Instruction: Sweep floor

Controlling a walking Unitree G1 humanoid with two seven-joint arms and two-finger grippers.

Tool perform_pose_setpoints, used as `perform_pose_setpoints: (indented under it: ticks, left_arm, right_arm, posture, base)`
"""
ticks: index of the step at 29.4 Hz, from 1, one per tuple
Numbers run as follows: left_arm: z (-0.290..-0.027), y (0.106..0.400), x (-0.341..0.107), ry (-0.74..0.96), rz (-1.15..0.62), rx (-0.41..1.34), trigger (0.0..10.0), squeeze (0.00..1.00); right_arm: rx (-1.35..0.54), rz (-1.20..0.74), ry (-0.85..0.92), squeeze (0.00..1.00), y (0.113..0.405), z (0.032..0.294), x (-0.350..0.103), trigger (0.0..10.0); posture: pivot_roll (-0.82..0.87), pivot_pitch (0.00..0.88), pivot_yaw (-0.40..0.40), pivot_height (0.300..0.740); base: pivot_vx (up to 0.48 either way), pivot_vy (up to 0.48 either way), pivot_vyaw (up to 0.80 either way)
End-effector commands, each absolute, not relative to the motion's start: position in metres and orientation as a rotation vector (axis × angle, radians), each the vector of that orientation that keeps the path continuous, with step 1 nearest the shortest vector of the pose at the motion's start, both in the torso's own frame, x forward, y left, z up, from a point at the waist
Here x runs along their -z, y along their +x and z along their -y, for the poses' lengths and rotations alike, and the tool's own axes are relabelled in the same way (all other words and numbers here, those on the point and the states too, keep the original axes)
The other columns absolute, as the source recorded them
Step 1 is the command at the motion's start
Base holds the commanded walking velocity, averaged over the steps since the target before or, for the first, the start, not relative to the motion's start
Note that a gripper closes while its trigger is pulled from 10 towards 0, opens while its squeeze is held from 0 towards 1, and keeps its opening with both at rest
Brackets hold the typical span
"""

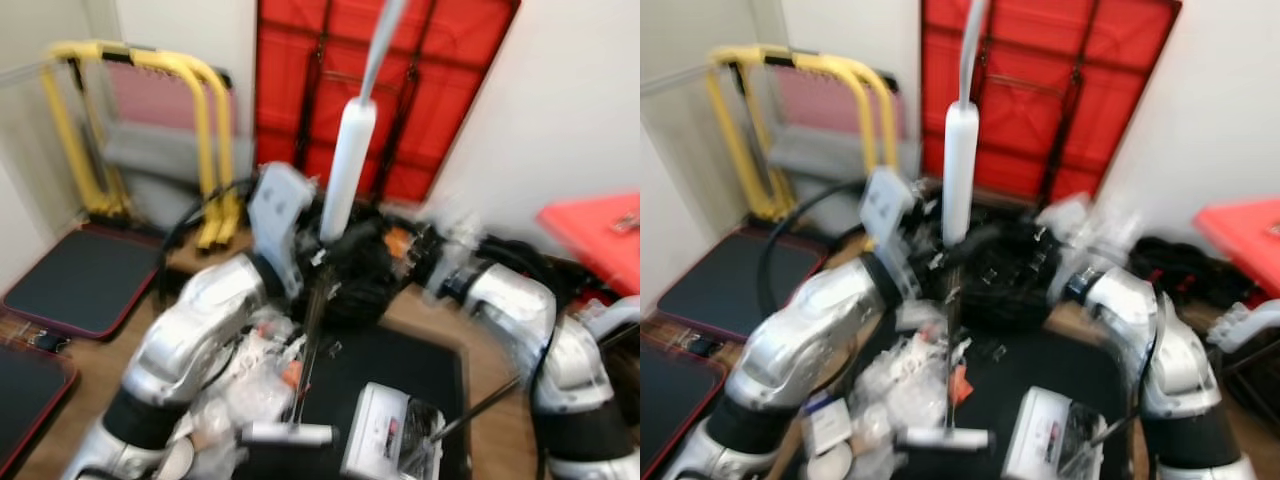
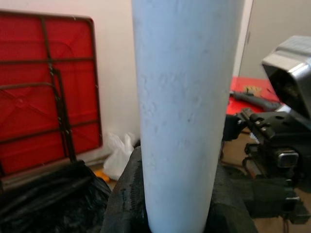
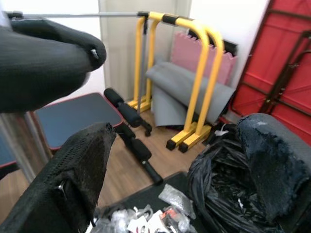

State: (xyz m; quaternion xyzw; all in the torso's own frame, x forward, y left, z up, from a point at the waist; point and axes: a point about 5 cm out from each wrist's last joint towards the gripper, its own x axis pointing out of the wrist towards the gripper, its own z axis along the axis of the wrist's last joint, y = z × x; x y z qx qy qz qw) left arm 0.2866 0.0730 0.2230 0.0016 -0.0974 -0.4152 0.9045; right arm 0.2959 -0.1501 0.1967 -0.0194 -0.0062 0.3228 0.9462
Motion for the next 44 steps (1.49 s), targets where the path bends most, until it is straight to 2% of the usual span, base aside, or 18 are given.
perform_pose_setpoints:
  ticks: [1,8,11,17,20,24,40,44]
  left_arm:
    - [-0.079,0.292,-0.213,0.039,0.186,0.804,10.0,0.00]
    - [-0.091,0.302,-0.196,0.110,0.128,0.712,10.0,0.00]
    - [-0.097,0.306,-0.183,0.188,0.096,0.689,10.0,0.00]
    - [-0.098,0.308,-0.183,0.155,0.084,0.684,10.0,0.00]
    - [-0.098,0.311,-0.181,0.125,0.058,0.676,10.0,0.00]
    - [-0.097,0.312,-0.181,0.126,0.066,0.680,10.0,0.00]
    - [-0.093,0.313,-0.188,0.203,0.117,0.733,10.0,0.00]
    - [-0.088,0.310,-0.191,0.314,0.143,0.799,10.0,0.00]
  right_arm:
    - [-0.645,0.004,-0.055,0.00,0.296,0.154,-0.195,10.0]
    - [-0.667,-0.022,-0.111,0.00,0.293,0.157,-0.191,10.0]
    - [-0.665,-0.055,-0.200,0.00,0.292,0.172,-0.189,10.0]
    - [-0.641,-0.057,-0.211,0.00,0.293,0.180,-0.191,10.0]
    - [-0.644,-0.061,-0.205,0.00,0.291,0.178,-0.189,10.0]
    - [-0.658,-0.064,-0.199,0.00,0.289,0.173,-0.187,10.0]
    - [-0.670,-0.062,-0.224,0.00,0.288,0.181,-0.190,10.0]
    - [-0.752,-0.070,-0.262,0.00,0.281,0.191,-0.193,10.0]
  posture:
    - [-0.15,0.052,-0.168,0.740]
    - [-0.15,0.057,-0.168,0.740]
    - [-0.16,0.063,-0.168,0.740]
    - [-0.16,0.070,-0.168,0.740]
    - [-0.16,0.074,-0.167,0.740]
    - [-0.16,0.077,-0.167,0.740]
    - [-0.16,0.076,-0.165,0.740]
    - [-0.16,0.072,-0.165,0.740]
  base:
    - [0.000,0.000,0.00]
    - [0.000,0.000,0.00]
    - [0.000,0.000,0.00]
    - [0.000,0.000,0.00]
    - [0.000,0.480,0.00]
    - [0.000,0.480,0.00]
    - [0.000,0.000,0.00]
    - [0.000,0.000,0.00]
